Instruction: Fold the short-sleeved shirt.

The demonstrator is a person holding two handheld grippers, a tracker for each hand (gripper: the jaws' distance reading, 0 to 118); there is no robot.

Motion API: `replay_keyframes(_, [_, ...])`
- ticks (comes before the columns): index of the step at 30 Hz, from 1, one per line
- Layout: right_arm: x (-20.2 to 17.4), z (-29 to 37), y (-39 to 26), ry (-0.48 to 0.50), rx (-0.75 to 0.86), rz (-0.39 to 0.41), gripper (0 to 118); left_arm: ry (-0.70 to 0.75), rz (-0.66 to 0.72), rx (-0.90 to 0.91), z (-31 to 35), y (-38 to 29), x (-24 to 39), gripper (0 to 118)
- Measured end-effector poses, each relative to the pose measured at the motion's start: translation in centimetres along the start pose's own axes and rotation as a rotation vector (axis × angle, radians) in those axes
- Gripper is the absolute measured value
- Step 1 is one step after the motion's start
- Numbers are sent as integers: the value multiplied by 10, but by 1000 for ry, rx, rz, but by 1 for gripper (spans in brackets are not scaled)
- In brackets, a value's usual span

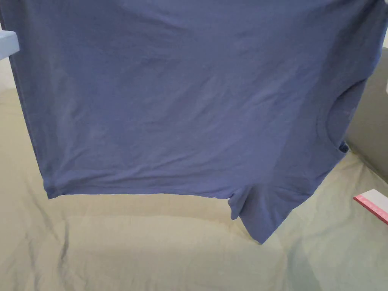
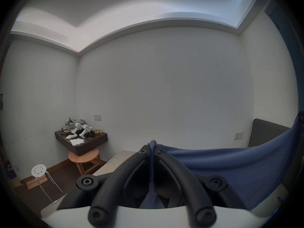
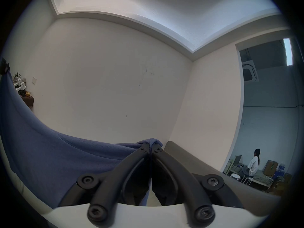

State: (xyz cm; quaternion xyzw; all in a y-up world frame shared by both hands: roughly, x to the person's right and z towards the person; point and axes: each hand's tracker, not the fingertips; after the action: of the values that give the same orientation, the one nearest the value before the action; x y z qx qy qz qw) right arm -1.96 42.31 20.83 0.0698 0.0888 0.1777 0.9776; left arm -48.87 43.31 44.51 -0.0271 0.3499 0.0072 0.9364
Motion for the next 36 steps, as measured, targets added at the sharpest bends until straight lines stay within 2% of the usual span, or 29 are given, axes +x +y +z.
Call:
replay_keyframes(7, [-31,-9,-72,47,-100,45,3,-17,-73,-59,-36,-67,17,0])
replay_keyframes(10, [-44,-1,-118,105,-180,21,3,-52,-100,-152,-41,-125,14,0])
replay_keyframes(13, [-61,24,-162,166,-262,27,3,-74,-201,-235,-31,-191,9,0])
replay_keyframes(16, [-83,75,-209,233,-348,33,3,-99,-225,-332,-6,-258,-7,0])
replay_keyframes(21, [-91,135,-302,332,-526,6,3,-128,-294,-502,65,-366,-25,0])
replay_keyframes(23, [-92,168,-335,367,-596,26,3,-129,-342,-588,98,-405,-31,0])
replay_keyframes(26, [-93,214,-376,401,-689,81,3,-154,-319,-715,143,-450,-44,0])
replay_keyframes(27, [-92,224,-385,418,-743,76,3,-149,-304,-745,150,-464,-52,0])
replay_keyframes(29, [-89,250,-413,452,-859,14,3,-156,-282,-815,181,-488,-65,0])
replay_keyframes(32, [-80,279,-437,449,-952,55,3,-161,-282,-912,216,-516,-77,0])
replay_keyframes(36, [-63,312,-449,460,-1074,1,3,-170,-328,-970,247,-527,-83,0])
